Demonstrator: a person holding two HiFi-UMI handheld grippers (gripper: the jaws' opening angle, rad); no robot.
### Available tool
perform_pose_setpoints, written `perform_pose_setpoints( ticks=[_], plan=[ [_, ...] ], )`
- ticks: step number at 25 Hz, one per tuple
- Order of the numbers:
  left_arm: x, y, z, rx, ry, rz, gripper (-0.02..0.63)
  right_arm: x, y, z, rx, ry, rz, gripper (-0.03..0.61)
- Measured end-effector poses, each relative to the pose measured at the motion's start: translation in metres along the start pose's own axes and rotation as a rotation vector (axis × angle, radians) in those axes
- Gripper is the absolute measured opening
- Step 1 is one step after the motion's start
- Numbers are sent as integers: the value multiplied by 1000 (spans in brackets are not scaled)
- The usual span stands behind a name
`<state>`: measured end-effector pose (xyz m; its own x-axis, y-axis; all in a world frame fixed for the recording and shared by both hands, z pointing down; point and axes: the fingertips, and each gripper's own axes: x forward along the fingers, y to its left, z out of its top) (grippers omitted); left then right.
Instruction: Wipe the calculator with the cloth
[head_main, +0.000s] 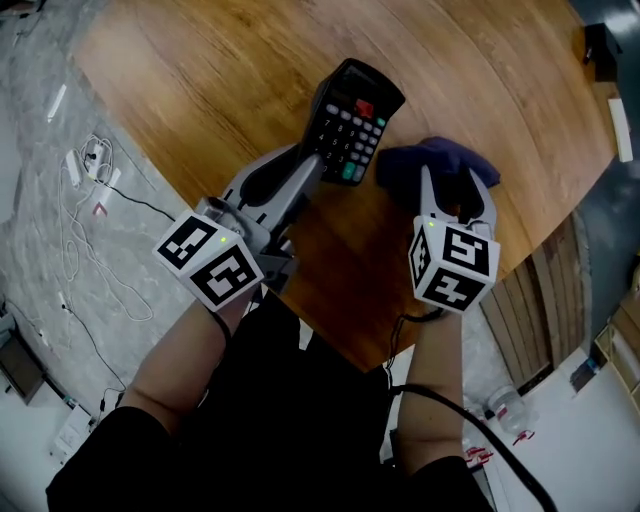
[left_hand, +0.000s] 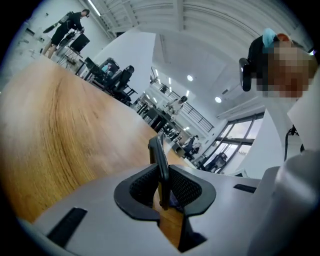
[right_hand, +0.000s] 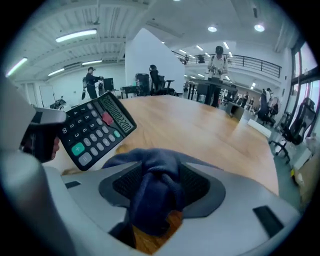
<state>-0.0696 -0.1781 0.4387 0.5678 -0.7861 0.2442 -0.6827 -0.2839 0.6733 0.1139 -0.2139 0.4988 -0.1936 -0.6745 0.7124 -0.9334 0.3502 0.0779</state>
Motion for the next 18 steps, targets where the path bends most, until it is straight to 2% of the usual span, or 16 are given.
perform_pose_setpoints(
  ticks=[3,6,7,8,11,13,18],
  plan=[
    [-2,2,-2,-22,0,-10,71,9,5,-2,92,1,52,187],
    [-6,6,-3,-48,-8,-17,72,14,10,-3,125,-14,95,186],
    [-7,2,-4,-54,-12,-20,72,12,10,-3,125,-20,108,169],
    [-8,-4,-4,-58,-17,-23,72,7,8,-3,122,-27,120,119],
    [-11,-16,-6,-58,-18,-31,71,-8,10,0,98,-65,154,78],
    [-13,-16,-6,-55,-14,-38,71,-22,17,15,103,-134,183,73],
    [-19,-24,-6,-36,-4,-73,72,-68,38,88,155,-406,284,71]
  ],
)
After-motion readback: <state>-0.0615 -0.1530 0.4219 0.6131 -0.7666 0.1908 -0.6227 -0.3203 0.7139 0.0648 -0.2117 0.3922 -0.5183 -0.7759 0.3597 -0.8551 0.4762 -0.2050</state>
